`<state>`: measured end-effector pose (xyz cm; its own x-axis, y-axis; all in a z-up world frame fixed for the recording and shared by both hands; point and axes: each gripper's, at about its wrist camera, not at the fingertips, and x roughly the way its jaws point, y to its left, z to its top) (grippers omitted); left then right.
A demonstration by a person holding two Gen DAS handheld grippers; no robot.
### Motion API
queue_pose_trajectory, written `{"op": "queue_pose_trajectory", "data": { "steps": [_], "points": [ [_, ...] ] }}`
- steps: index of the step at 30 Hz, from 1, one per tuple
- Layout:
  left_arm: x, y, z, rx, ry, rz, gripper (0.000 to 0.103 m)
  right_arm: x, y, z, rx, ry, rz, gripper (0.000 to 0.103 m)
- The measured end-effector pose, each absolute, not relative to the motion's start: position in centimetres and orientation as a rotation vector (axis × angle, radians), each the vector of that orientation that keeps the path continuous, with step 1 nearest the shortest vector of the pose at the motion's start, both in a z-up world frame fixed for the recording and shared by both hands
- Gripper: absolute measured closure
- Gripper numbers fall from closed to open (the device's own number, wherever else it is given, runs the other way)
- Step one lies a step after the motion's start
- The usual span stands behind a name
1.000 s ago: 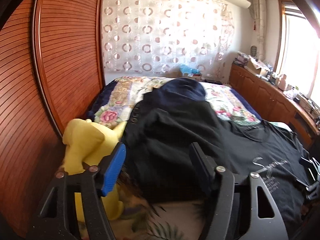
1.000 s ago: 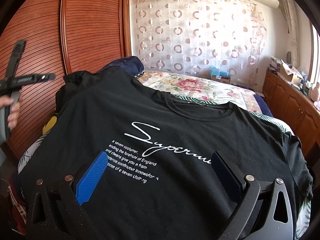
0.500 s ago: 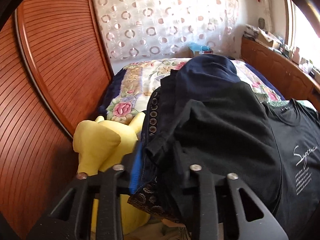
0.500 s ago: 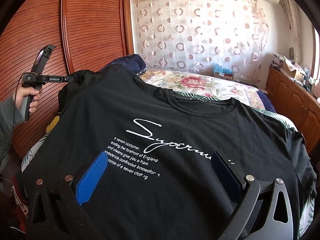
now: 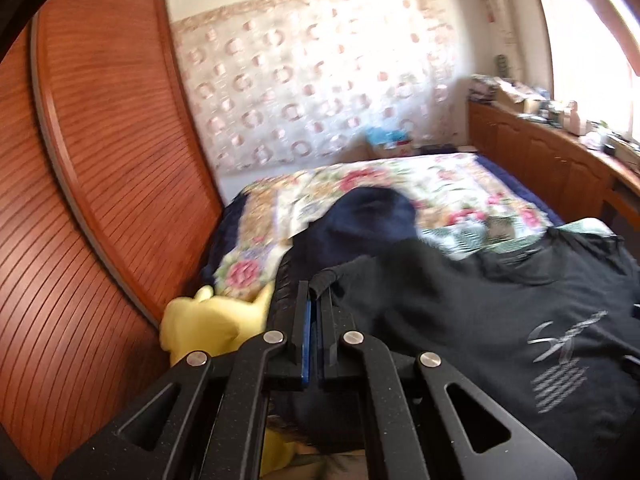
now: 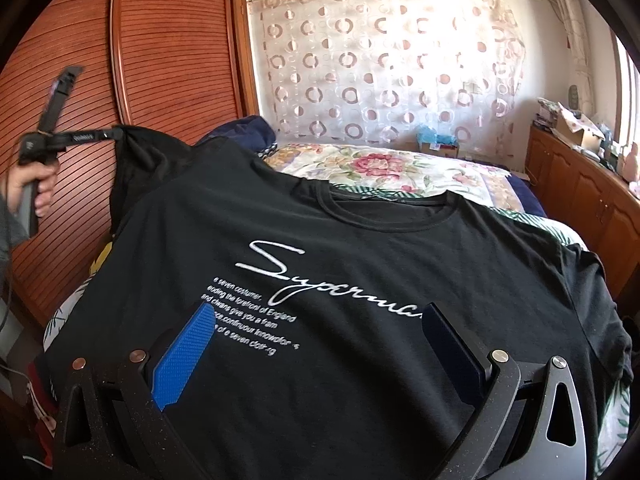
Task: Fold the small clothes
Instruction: 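Reach the left gripper to the folded navy clothes stack and grasp it, then carry the navy stack with the left gripper away from the T-shirt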
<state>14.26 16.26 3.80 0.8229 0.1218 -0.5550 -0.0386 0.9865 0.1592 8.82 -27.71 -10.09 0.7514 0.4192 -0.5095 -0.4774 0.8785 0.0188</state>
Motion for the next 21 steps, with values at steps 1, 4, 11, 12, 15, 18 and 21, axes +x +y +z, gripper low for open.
{"op": "queue_pose_trajectory", "data": {
  "steps": [1,4,11,12,15,18,21],
  "points": [
    [14.3,15.5,4.2,0.149,0.595,0.069,0.1,8.9,-27.9,-10.0,-0.112,0.527,0.488,0.0],
    [14.2,12.3,5.6,0.174,0.584,0.002,0.1,9.1,-28.2,-10.0,-0.1,0.52,0.473,0.0],
    [14.7,6.1,6.5,0.179,0.611,-0.154,0.1,8.8,-28.5,-10.1,-0.078,0.511,0.449,0.0],
    [14.7,5.3,6.5,0.177,0.613,-0.175,0.1,8.8,-28.6,-10.1,-0.074,0.511,0.446,0.0],
    [14.5,3.0,6.8,0.183,0.609,-0.211,0.098,8.7,-28.5,-10.4,-0.069,0.512,0.435,0.0],
    [14.0,2.9,7.0,0.187,0.598,-0.217,0.072,8.5,-28.2,-10.4,-0.068,0.518,0.428,0.0],
    [13.5,3.7,6.7,0.193,0.589,-0.213,0.062,8.3,-28.0,-10.5,-0.071,0.521,0.423,0.0]
  ]
}}
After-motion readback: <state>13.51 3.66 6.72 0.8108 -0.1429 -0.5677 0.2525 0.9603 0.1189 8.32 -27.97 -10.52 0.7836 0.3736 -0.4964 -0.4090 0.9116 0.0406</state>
